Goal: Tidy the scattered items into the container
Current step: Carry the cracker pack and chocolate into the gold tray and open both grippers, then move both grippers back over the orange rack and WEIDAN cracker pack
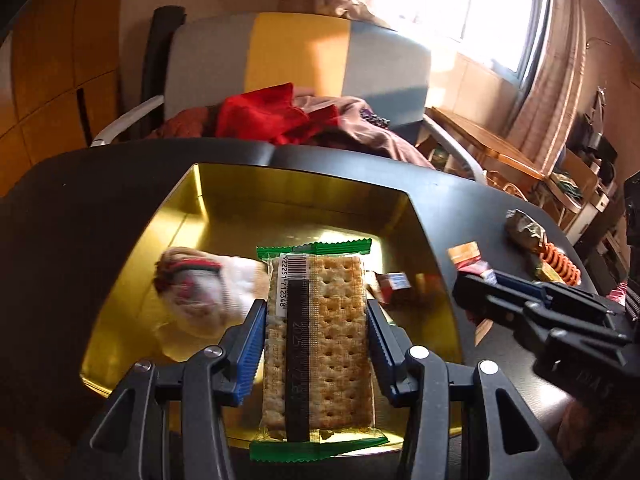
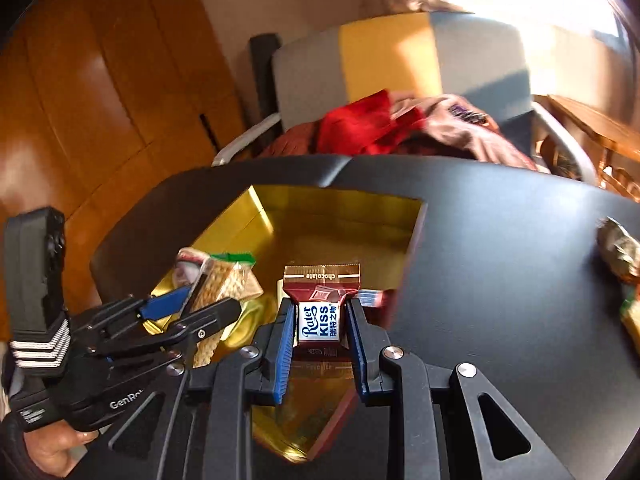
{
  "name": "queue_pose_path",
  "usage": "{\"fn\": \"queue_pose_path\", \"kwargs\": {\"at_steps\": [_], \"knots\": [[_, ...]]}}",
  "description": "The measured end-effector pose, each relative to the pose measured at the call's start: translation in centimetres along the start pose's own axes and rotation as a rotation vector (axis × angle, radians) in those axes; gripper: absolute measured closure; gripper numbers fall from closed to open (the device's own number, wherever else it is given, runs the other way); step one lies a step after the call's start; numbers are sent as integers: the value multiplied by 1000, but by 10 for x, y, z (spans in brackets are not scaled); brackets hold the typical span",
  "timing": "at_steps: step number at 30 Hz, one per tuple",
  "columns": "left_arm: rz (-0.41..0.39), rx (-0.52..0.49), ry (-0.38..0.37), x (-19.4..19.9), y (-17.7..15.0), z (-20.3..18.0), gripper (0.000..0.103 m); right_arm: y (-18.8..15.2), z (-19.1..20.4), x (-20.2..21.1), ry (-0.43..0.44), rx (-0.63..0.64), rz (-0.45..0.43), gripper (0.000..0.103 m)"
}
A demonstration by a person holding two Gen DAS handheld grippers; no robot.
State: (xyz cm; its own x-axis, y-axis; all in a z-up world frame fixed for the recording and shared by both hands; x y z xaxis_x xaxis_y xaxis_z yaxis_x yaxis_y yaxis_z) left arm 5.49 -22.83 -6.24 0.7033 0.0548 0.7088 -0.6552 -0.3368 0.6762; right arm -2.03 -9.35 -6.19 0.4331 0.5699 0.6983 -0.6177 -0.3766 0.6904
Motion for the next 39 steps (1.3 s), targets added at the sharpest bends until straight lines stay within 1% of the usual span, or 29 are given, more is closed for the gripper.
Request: {"fn": "queue_pose_path", "kwargs": {"at_steps": [4,8,10,14,21,24,27,29,33,35,39], "knots": [[5,20,27,-5,-1,13,54,-2,13,-24,3,20,50,78],[5,23,54,-6,-3,17,54,-5,16,-33,3,31,76,76],[3,29,65,-6,-4,19,54,-6,16,-34,2,32,76,74],[9,32,73,-6,-6,21,53,-7,16,-33,0,33,75,74],[3,43,79,0,-10,22,41,-8,14,-24,2,13,58,74],[-21,56,66,8,-9,24,39,-8,12,-17,-2,-2,44,70],[-36,74,73,16,-11,31,39,-10,8,-8,-6,-23,27,66],[-37,88,76,21,-13,36,39,-13,3,-1,-9,-44,15,60],[-35,89,71,28,-20,37,39,-24,-14,14,-37,-84,-4,56],[-31,68,56,30,-23,29,39,-31,-28,21,-51,-119,-9,51],[-15,2,0,29,-25,1,39,-50,-73,38,-119,-207,-9,47]]}}
Point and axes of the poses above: each gripper's, at about its wrist camera, not at the fingertips, and x roughly against the way its jaws point, z to its left, y to its top, the point moved 2 cm from there along -x, roughly the way its jaws point, and after that the axes turned 5 degrees about -y, right-handed, at the moved point
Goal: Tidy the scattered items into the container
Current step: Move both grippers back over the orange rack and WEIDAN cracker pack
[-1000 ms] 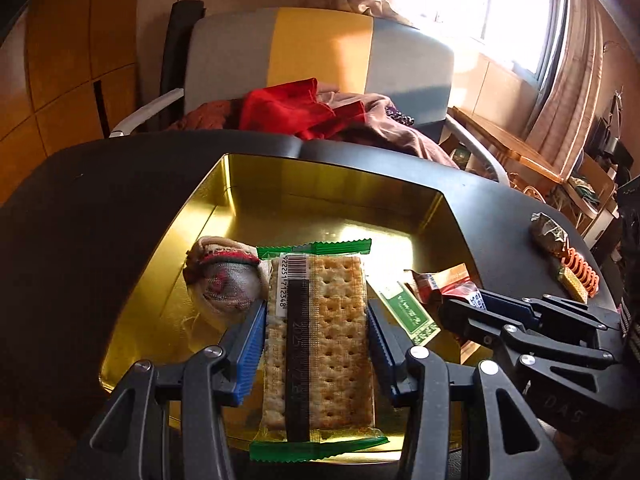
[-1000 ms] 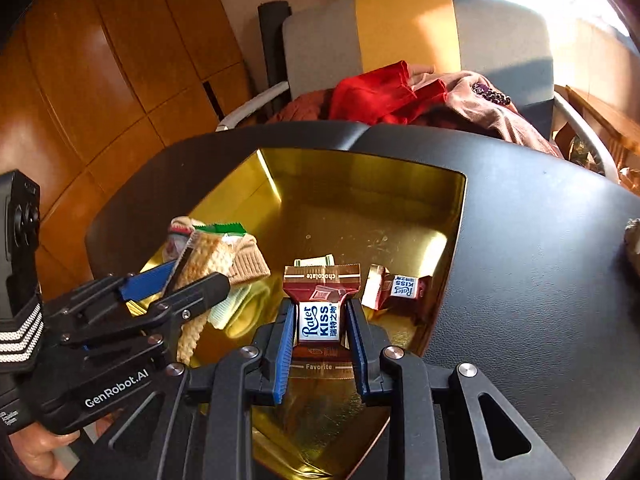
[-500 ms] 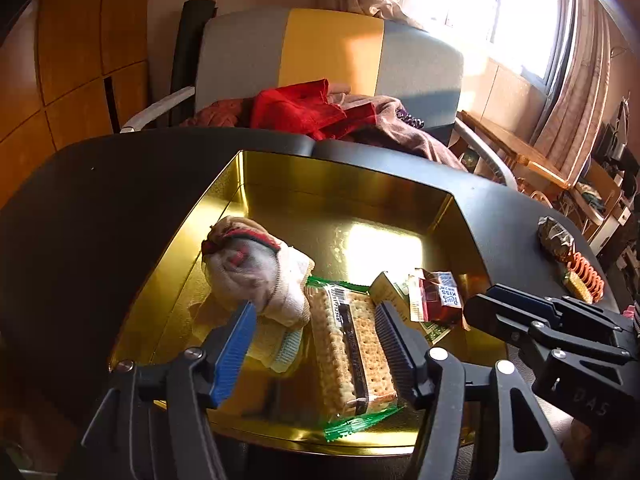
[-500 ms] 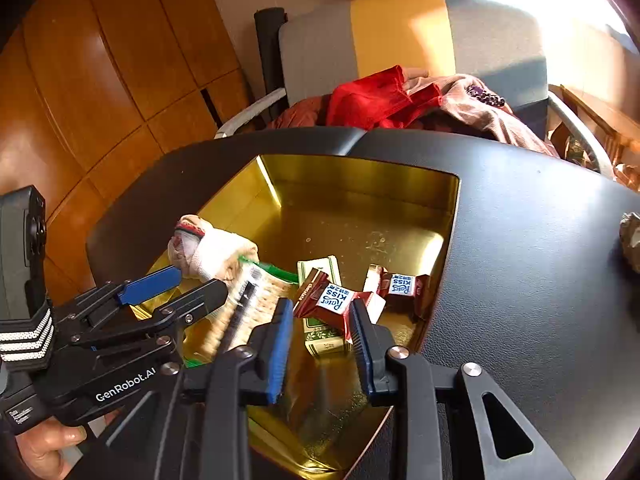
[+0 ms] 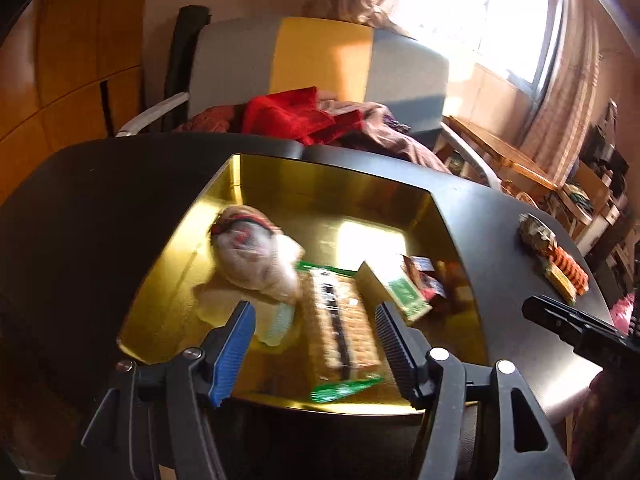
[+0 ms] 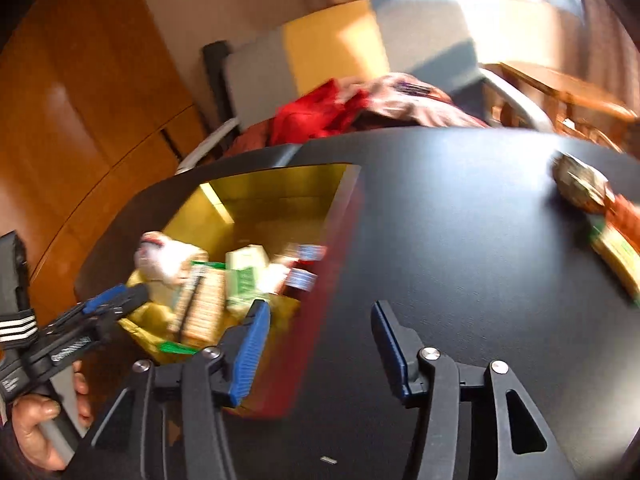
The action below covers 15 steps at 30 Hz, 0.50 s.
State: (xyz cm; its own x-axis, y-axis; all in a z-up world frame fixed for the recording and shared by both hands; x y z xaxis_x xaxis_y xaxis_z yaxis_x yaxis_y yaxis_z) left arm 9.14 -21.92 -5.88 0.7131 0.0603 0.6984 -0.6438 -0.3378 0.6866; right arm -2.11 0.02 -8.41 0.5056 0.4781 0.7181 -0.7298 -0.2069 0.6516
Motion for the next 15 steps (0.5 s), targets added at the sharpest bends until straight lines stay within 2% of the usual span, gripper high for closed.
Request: {"fn": "queue_pose_path", "kwargs": {"at_steps": [7,11,15], "knots": [[62,-158,-135,-11,-2,-72,39,-8,-115,29,-178,-175,-33,44],[106,-218,-189,-22,-3,-110,39,5,-174,47,-258,-224,-81,42],[151,-274,-235,-37,-4,-147,39,24,-219,47,-291,-228,-92,41]]}}
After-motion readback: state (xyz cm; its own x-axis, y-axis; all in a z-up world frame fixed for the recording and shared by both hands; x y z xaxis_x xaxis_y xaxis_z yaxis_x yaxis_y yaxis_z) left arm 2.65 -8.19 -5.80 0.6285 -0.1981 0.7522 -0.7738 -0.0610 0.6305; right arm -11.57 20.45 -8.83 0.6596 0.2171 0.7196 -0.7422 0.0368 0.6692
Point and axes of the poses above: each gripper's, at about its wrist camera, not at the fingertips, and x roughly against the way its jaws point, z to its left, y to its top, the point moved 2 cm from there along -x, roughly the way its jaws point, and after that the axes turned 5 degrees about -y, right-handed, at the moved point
